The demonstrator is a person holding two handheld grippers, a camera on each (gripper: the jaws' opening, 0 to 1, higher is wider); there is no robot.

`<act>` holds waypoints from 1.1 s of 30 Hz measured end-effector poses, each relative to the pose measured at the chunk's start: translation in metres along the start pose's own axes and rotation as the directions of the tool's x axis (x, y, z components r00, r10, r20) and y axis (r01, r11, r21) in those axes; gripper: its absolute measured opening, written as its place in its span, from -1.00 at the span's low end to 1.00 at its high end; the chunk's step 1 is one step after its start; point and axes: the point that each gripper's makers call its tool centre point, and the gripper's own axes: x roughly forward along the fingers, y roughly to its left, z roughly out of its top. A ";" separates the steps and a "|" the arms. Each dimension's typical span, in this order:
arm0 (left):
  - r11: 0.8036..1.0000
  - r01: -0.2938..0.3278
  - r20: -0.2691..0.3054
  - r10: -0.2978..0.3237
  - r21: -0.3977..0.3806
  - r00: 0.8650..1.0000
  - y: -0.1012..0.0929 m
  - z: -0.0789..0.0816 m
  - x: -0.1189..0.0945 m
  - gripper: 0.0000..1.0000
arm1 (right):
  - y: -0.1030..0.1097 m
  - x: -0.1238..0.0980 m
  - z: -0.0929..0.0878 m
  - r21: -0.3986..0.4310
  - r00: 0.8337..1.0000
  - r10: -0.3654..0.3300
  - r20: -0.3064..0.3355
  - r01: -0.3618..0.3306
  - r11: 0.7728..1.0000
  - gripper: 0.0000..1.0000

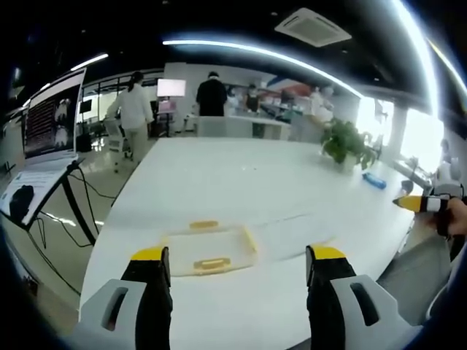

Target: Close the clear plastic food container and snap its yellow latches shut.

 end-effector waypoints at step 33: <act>0.999 0.004 -0.032 -0.005 -0.039 0.999 0.028 0.002 0.031 0.39 | 0.064 0.063 0.004 -0.055 0.987 0.156 -0.046 -0.158 0.986 0.34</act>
